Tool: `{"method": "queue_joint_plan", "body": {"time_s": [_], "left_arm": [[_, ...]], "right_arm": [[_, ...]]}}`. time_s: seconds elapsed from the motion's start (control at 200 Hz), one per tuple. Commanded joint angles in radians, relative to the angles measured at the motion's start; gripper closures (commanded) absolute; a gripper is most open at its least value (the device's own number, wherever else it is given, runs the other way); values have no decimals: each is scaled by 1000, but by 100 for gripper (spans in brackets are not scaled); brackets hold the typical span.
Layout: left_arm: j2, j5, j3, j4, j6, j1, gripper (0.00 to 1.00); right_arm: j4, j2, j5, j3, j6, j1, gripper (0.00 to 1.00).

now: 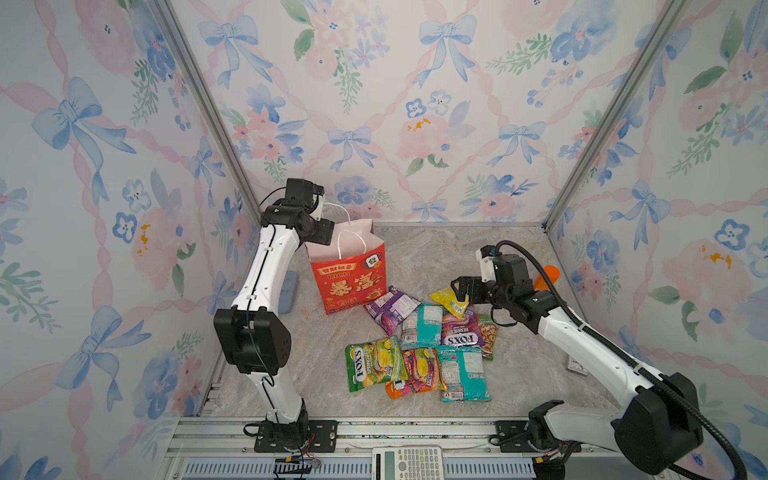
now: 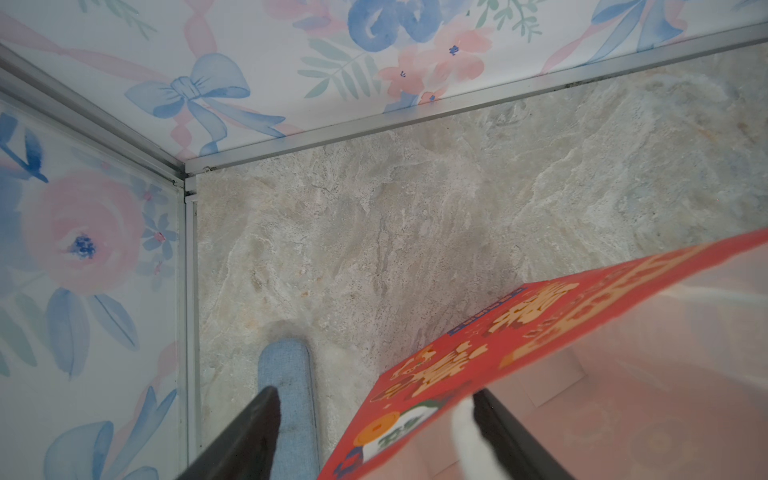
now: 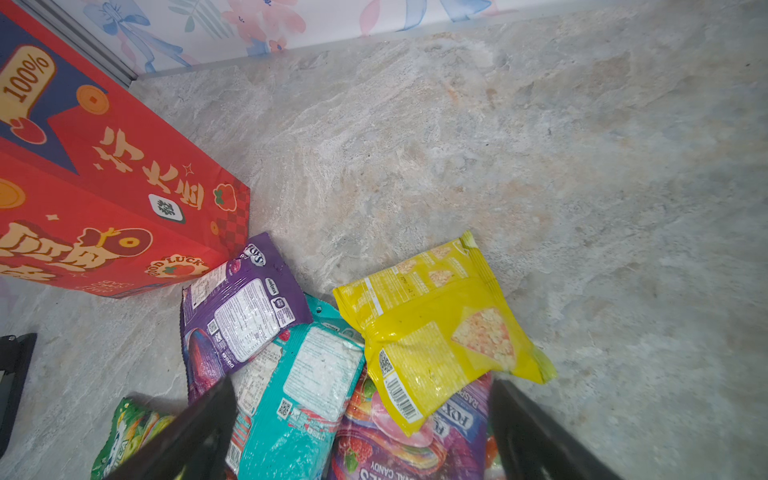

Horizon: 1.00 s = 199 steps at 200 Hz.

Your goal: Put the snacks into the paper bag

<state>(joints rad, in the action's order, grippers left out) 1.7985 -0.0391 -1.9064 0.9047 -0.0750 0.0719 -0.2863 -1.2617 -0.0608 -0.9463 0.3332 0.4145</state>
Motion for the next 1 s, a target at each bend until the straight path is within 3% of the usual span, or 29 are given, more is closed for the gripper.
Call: {"method": "queue_joint_plan", "body": {"time_s": [0.0,0.17,0.33,0.67,0.84,0.99], "left_arm": [[-4,24,-13,31,22,3,32],[-23,25,12,42,39,9,45],[-42,0,31,55,61,10,68],[-108,-14,123,116,139,15,71],[-177,-21,162,141,165,36,60],[-231,-12,145,136,158,40,35]], "right_arm": [[4,-10,-13,-19,9,13,3],[-1,-23,-13,-22,12,15,3],[1,-46,-16,-37,13,20,3],[13,-88,-27,-49,15,36,3],[20,-107,-33,-58,18,38,3],[16,-128,-40,-81,20,44,3]]}}
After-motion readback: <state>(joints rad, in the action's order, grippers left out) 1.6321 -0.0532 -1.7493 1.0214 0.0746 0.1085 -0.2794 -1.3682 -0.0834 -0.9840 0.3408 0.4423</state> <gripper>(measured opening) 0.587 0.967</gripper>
